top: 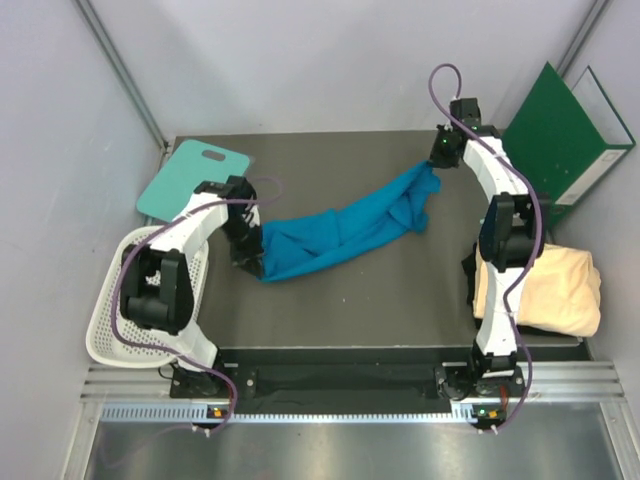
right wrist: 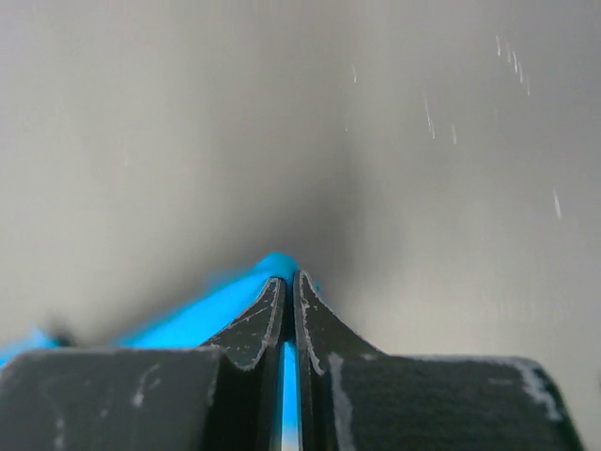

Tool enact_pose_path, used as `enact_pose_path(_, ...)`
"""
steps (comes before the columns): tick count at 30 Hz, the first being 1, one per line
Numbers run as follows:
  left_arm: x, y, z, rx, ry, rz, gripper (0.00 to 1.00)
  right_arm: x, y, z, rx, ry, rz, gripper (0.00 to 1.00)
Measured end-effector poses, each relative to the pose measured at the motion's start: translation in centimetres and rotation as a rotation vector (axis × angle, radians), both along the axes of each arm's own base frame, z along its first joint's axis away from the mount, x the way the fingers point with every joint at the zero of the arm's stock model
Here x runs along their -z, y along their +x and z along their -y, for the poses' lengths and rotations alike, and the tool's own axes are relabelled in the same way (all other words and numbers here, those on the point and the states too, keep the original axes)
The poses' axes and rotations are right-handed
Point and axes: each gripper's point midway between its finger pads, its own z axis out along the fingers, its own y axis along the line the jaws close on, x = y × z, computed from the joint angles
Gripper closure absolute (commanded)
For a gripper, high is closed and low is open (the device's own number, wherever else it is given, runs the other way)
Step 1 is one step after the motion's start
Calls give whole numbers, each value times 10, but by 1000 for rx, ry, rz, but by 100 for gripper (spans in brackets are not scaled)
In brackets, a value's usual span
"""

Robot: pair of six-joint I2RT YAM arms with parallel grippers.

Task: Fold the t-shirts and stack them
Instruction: Flatten out the tshirt

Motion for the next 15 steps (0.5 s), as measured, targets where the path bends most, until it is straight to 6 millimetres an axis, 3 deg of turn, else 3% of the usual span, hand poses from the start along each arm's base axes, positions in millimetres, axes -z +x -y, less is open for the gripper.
enact_pose_path(1, 4, -12, -3, -4, 14, -36, 92, 3, 10, 0, 3, -4, 6, 69)
enact_pose_path(3, 8, -35, -11, -11, 43, -95, 40, 5, 27, 0, 14, -12, 23, 47)
enact_pose_path(4, 10, -44, -13, -10, 52, -113, 7, 6, 34, 2, 22, -21, 33, 29)
enact_pose_path(5, 11, -53, -16, -7, 60, -136, 1, 4, 40, 4, 34, -28, 46, 21)
enact_pose_path(7, 13, -70, -19, -13, 77, -191, 1, 1, 45, 7, 57, -39, 65, 1)
enact_pose_path(10, 9, -68, -21, -9, 95, -183, 1, -9, 44, 9, 71, -49, 103, 0)
enact_pose_path(15, -21, -16, -15, -9, 81, 10, 1, -15, 2, 8, 76, -46, 80, 0)
